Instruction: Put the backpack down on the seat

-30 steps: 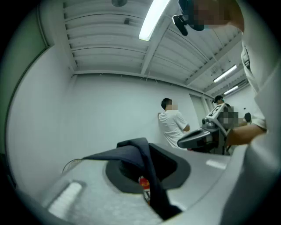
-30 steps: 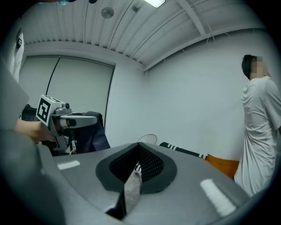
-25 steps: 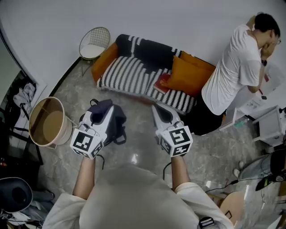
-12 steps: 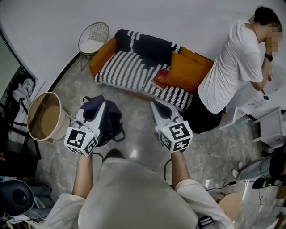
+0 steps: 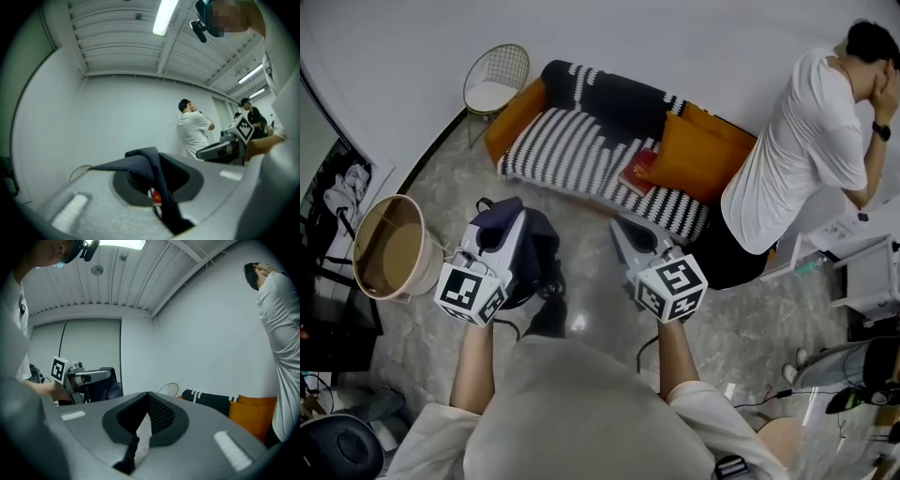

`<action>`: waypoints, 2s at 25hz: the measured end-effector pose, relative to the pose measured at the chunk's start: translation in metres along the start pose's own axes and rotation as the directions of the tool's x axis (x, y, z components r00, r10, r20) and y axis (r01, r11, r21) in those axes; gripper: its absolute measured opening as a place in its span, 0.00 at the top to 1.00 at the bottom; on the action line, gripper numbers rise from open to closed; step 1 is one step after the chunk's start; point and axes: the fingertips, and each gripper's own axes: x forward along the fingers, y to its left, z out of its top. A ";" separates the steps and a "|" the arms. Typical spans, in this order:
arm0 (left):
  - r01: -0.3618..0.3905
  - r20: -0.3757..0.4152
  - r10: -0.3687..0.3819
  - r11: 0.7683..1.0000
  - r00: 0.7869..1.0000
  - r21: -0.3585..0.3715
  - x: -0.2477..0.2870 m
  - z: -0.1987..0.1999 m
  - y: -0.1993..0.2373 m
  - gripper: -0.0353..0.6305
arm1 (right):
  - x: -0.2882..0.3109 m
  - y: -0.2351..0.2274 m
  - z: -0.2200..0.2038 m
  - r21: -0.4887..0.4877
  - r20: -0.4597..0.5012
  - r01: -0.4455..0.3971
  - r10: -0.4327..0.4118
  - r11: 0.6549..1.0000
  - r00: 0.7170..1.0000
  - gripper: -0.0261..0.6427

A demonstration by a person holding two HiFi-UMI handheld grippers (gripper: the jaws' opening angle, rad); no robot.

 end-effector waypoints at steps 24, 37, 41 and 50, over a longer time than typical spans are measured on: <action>0.029 -0.004 -0.029 1.000 1.000 0.003 0.220 -0.023 0.230 0.89 | 0.254 -0.168 0.067 -0.002 0.040 0.024 -0.024 1.000 0.999 0.95; 0.065 -0.037 -0.067 0.997 0.997 -0.048 0.290 -0.056 0.291 0.89 | 0.329 -0.228 0.066 0.029 0.012 0.087 -0.088 0.996 0.996 0.95; 0.083 -0.043 -0.085 0.995 0.995 -0.053 0.301 -0.064 0.309 0.89 | 0.350 -0.235 0.067 0.051 0.022 0.107 -0.108 0.993 0.994 0.95; 0.114 -0.052 -0.117 0.992 0.992 -0.061 0.333 -0.074 0.341 0.89 | 0.382 -0.264 0.059 0.046 -0.028 0.189 -0.188 0.981 0.982 0.95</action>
